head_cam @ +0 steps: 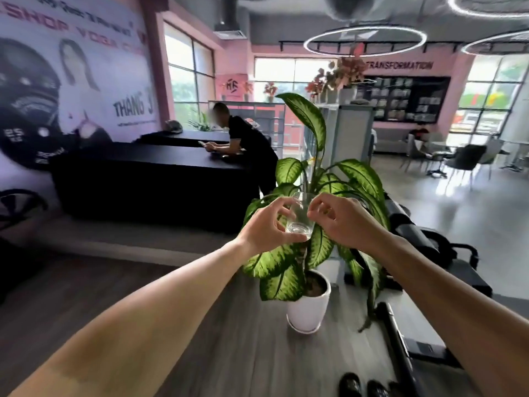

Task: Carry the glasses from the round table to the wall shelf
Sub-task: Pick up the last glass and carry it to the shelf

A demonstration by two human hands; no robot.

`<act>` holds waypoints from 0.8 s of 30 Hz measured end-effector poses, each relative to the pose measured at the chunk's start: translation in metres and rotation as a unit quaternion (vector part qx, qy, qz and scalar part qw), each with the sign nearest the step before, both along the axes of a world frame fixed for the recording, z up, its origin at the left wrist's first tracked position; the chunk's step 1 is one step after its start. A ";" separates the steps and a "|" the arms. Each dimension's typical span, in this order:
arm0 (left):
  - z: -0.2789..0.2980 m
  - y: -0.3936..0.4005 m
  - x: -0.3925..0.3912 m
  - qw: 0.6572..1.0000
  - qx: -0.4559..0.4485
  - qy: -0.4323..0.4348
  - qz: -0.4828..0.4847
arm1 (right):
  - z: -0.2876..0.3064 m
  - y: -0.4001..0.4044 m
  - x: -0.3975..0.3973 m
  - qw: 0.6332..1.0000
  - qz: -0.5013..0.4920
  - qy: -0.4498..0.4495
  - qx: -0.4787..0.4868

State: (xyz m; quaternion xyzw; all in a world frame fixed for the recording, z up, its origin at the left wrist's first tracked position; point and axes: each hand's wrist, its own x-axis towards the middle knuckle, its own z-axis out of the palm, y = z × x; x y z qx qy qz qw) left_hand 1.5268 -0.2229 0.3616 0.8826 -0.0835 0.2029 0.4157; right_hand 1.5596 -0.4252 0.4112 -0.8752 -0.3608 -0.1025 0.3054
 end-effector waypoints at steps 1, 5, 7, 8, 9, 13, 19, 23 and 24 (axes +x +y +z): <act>0.004 0.004 0.012 1.000 -0.002 -0.002 0.014 | 0.006 0.006 0.017 1.000 0.013 0.001 -0.001; 0.014 0.029 0.043 0.997 -0.020 -0.021 0.071 | 0.022 0.039 0.069 0.998 0.063 -0.010 0.000; 0.017 0.043 0.055 0.995 -0.021 -0.030 0.094 | 0.025 0.058 0.090 0.996 0.086 -0.016 -0.001; 0.017 0.051 0.061 0.994 -0.020 -0.034 0.106 | 0.025 0.068 0.100 0.995 0.097 -0.018 -0.002; 0.018 0.059 0.067 0.992 -0.020 -0.037 0.118 | 0.026 0.078 0.111 0.994 0.109 -0.022 -0.001; 0.016 0.096 0.087 0.986 -0.027 -0.037 0.162 | 0.024 0.123 0.148 0.990 0.139 -0.027 0.017; 0.005 0.171 0.119 0.979 -0.028 -0.039 0.200 | 0.012 0.208 0.190 0.986 0.165 -0.018 0.027; 0.004 0.236 0.153 0.978 -0.018 -0.029 0.205 | 0.015 0.272 0.230 0.985 0.173 -0.023 0.006; 0.007 0.253 0.164 0.977 -0.017 -0.030 0.208 | 0.018 0.291 0.243 0.984 0.175 -0.023 0.005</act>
